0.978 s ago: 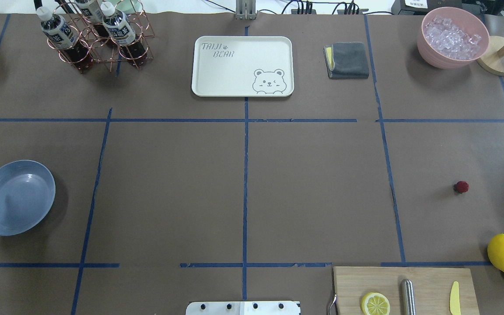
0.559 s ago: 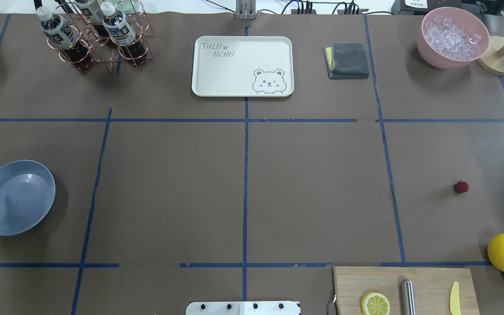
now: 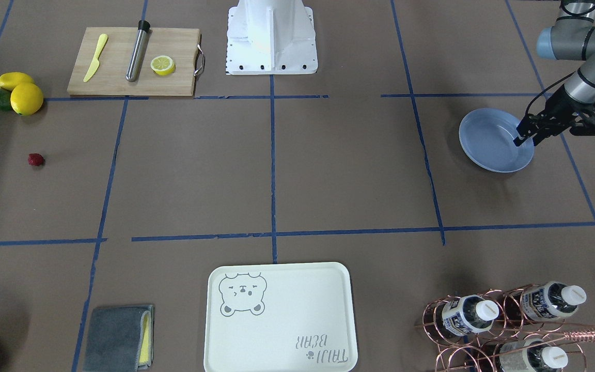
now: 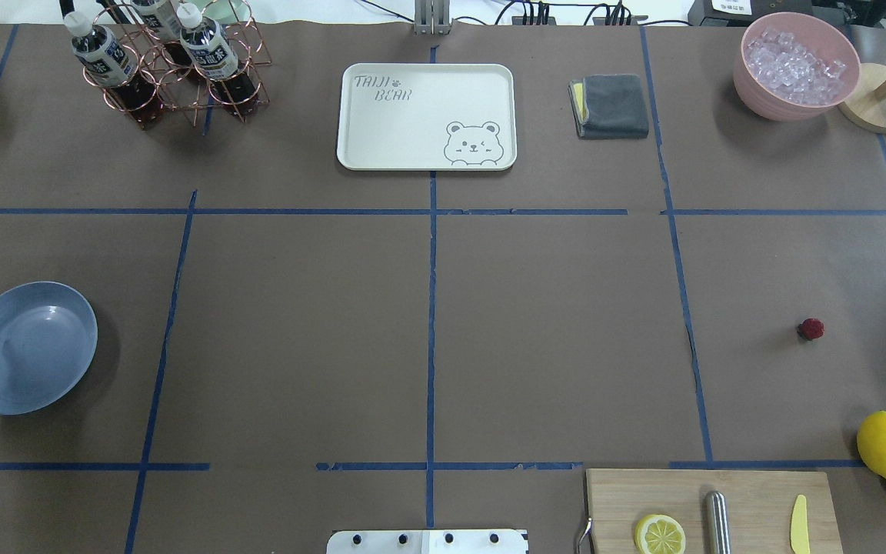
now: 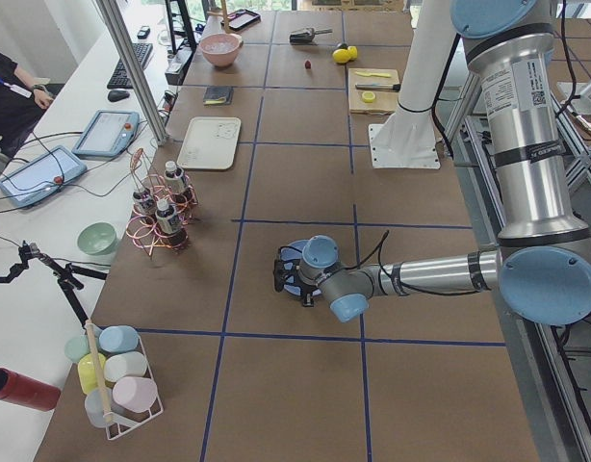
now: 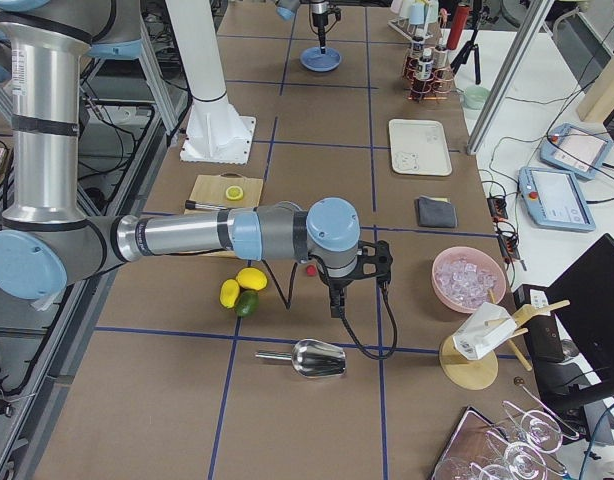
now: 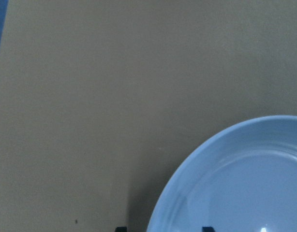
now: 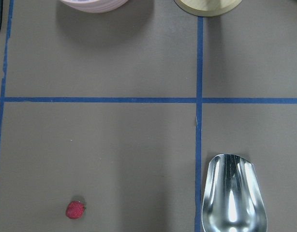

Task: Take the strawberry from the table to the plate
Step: 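Lift the plate with the left gripper and carry it to the table center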

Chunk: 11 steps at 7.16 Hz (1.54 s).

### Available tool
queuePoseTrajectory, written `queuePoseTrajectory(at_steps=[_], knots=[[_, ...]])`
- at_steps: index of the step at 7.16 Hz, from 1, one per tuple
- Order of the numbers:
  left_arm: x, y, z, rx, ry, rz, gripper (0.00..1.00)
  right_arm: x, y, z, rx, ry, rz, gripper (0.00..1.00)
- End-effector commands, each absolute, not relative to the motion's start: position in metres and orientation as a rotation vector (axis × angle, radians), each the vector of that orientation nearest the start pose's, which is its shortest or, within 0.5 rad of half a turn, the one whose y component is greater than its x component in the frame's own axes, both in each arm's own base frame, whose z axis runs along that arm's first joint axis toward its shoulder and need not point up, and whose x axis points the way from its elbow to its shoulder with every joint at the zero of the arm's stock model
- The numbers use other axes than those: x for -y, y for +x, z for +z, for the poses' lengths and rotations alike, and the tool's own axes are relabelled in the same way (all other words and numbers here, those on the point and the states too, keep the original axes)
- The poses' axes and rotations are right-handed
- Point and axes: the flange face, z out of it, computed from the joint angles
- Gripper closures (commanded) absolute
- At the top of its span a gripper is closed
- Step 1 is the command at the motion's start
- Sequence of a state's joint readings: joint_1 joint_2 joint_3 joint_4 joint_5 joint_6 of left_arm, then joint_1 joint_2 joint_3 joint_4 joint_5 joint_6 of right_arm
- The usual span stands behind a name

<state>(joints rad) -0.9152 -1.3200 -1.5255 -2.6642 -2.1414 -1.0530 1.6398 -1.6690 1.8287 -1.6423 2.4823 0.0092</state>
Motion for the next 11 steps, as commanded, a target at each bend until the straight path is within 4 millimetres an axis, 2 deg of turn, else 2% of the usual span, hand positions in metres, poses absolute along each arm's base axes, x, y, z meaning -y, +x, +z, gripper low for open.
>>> queuePoseTrajectory(at_steps=[1, 2, 4, 5, 6, 7, 8, 9, 10, 11], knots=[[0.371, 0.186, 0.670, -0.951, 0.108, -0.133, 0.82, 0.445, 0.085, 0.571, 0.909, 0.116, 0.029, 0.00], [0.370, 0.186, 0.669, -0.955, 0.106, -0.128, 1.00, 0.445, 0.085, 0.571, 0.909, 0.116, 0.029, 0.00], [0.366, 0.182, 0.662, -0.972, 0.099, -0.112, 1.00, 0.445, 0.085, 0.569, 0.910, 0.120, 0.027, 0.00], [0.363, 0.180, 0.640, -1.059, 0.033, -0.062, 1.00, 0.445, 0.085, 0.569, 0.910, 0.120, 0.027, 0.00], [0.375, 0.141, 0.620, -1.137, 0.033, -0.100, 1.00, 0.445, 0.085, 0.569, 0.910, 0.120, 0.027, 0.00], [0.375, 0.122, 0.606, -1.210, -0.010, -0.090, 1.00, 0.445, 0.085, 0.569, 0.910, 0.120, 0.027, 0.00], [0.386, 0.108, 0.587, -1.223, 0.004, -0.129, 1.00, 0.445, 0.085, 0.569, 0.910, 0.119, 0.028, 0.00], [0.432, 0.121, 0.536, -1.242, 0.014, -0.168, 1.00, 0.445, 0.085, 0.568, 0.910, 0.120, 0.027, 0.00], [0.470, 0.140, 0.483, -1.278, -0.019, -0.296, 1.00, 0.445, 0.085, 0.561, 0.910, 0.131, 0.023, 0.00], [0.487, 0.176, 0.438, -1.306, -0.028, -0.348, 1.00, 0.444, 0.085, 0.556, 0.913, 0.136, 0.020, 0.00]])
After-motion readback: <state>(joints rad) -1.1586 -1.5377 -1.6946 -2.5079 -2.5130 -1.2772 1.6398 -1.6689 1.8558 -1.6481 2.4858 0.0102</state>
